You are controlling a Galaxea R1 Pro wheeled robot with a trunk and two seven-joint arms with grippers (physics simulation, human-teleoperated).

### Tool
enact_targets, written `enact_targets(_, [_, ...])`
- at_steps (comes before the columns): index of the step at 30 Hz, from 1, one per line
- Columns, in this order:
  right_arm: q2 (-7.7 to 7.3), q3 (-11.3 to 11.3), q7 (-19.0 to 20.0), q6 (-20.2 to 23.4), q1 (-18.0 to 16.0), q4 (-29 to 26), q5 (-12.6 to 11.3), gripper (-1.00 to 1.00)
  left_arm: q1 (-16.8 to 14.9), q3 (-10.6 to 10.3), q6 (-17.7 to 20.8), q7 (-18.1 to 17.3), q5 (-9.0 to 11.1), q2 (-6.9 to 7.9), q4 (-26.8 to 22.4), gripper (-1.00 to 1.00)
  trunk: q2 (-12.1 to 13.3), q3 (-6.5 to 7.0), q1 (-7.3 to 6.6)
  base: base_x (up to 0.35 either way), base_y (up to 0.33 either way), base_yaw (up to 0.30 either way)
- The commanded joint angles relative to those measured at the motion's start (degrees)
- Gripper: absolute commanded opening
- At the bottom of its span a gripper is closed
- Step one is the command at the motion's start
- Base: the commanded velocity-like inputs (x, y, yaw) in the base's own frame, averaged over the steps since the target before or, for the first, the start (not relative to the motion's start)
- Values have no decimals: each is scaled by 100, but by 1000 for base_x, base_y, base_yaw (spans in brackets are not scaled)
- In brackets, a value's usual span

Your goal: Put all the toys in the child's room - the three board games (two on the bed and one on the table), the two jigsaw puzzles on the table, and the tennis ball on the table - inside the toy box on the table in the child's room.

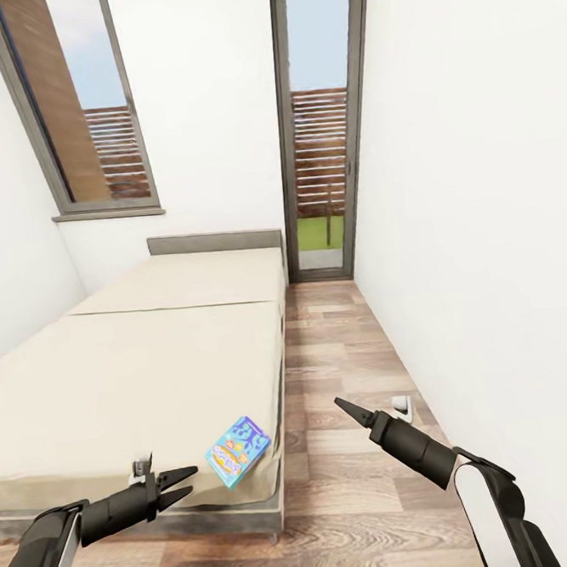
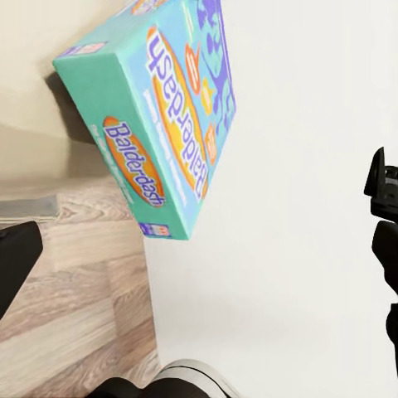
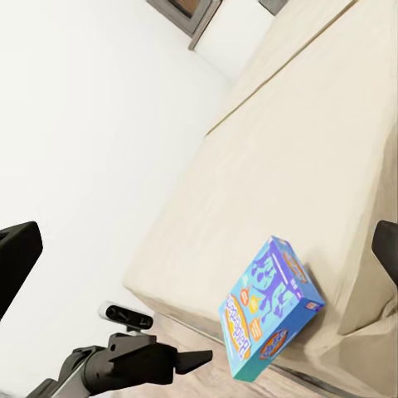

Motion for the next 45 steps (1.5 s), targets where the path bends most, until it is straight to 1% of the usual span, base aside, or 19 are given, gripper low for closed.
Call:
enact_targets(1, [6, -12, 18, 35, -4, 0, -6, 100, -4, 15, 60, -44, -41, -1, -3, 100, -2, -6, -1, 33, -37, 0])
enact_targets(14, [10, -13, 18, 31, -4, -8, -3, 100, -4, 15, 60, -44, -41, 1, -1, 100, -2, -10, -1, 101, -8, 0])
enact_targets(25, [6, -9, 18, 35, -4, -5, -10, 100, -4, 15, 60, -49, -39, 1, -1, 100, -2, -92, -1, 8, 0, 0])
enact_targets(34, [6, -15, 18, 33, -4, -1, -6, 100, -4, 15, 66, -42, -37, 1, -1, 100, -2, -107, -1, 0, 0, 0])
enact_targets(44, [6, -18, 18, 31, -4, 0, -12, 100, -4, 15, 81, -21, -45, -7, 1, 100, -403, -288, 219, 0, 0, 0])
enact_targets(45, [6, -21, 18, 30, -4, 0, -13, 100, -4, 15, 83, -14, -46, -7, 1, 100, -403, -288, 219, 0, 0, 0])
